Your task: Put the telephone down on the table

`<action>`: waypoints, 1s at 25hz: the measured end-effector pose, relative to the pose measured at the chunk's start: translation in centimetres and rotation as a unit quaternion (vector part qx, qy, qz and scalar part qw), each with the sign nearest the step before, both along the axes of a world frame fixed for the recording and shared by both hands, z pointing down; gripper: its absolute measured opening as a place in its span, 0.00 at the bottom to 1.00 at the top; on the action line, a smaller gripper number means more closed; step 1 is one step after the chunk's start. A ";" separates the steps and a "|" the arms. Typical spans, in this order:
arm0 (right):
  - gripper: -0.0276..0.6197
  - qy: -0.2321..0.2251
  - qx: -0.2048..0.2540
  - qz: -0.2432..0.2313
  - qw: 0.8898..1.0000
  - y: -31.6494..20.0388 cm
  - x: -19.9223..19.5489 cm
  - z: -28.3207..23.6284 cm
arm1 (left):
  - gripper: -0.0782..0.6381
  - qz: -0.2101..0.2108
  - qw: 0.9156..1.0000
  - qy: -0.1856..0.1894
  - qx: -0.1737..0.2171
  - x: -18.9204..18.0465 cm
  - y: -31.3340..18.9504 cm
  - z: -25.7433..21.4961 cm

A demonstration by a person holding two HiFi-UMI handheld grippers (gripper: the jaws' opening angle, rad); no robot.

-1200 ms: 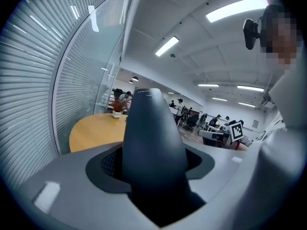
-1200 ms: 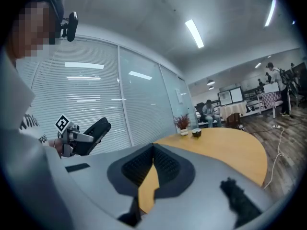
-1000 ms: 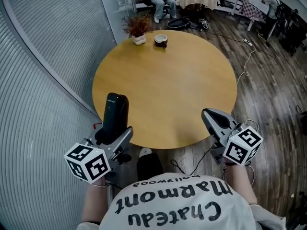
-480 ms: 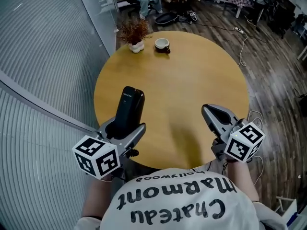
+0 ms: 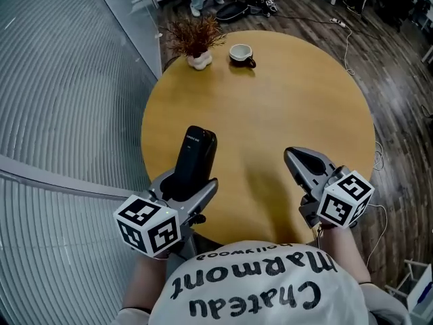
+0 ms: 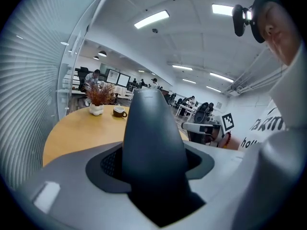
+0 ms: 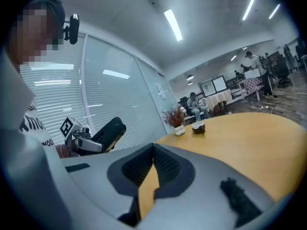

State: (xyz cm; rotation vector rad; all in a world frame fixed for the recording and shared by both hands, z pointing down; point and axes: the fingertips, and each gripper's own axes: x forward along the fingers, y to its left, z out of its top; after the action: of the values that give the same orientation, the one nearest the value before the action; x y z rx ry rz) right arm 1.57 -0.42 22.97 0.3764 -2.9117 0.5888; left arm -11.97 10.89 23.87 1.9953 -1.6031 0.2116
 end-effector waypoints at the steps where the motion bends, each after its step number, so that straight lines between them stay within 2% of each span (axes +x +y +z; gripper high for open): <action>1: 0.06 0.004 -0.007 0.001 1.000 0.0 -0.8 0.5 | 0.53 0.004 1.000 0.002 -0.004 -0.6 -0.2 0.5; 11: 0.06 0.059 -0.041 0.008 0.997 -0.7 -5.0 4.5 | 0.53 0.061 0.997 -0.008 -0.055 -1.7 -1.8 7.1; 19: 0.06 0.072 -0.052 -0.035 0.995 -0.8 -7.1 8.3 | 0.53 0.053 0.994 0.039 -0.082 -0.6 -4.8 10.9; 25: 0.06 0.068 -0.068 -0.054 0.994 -1.2 -7.6 11.0 | 0.53 0.046 0.994 0.018 -0.094 -0.1 -6.3 11.5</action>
State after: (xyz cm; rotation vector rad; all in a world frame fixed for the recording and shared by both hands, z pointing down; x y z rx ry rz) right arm -6.05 -1.59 33.96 0.2303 -2.7229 0.7107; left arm -12.07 4.60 35.39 1.9180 -1.4143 0.3462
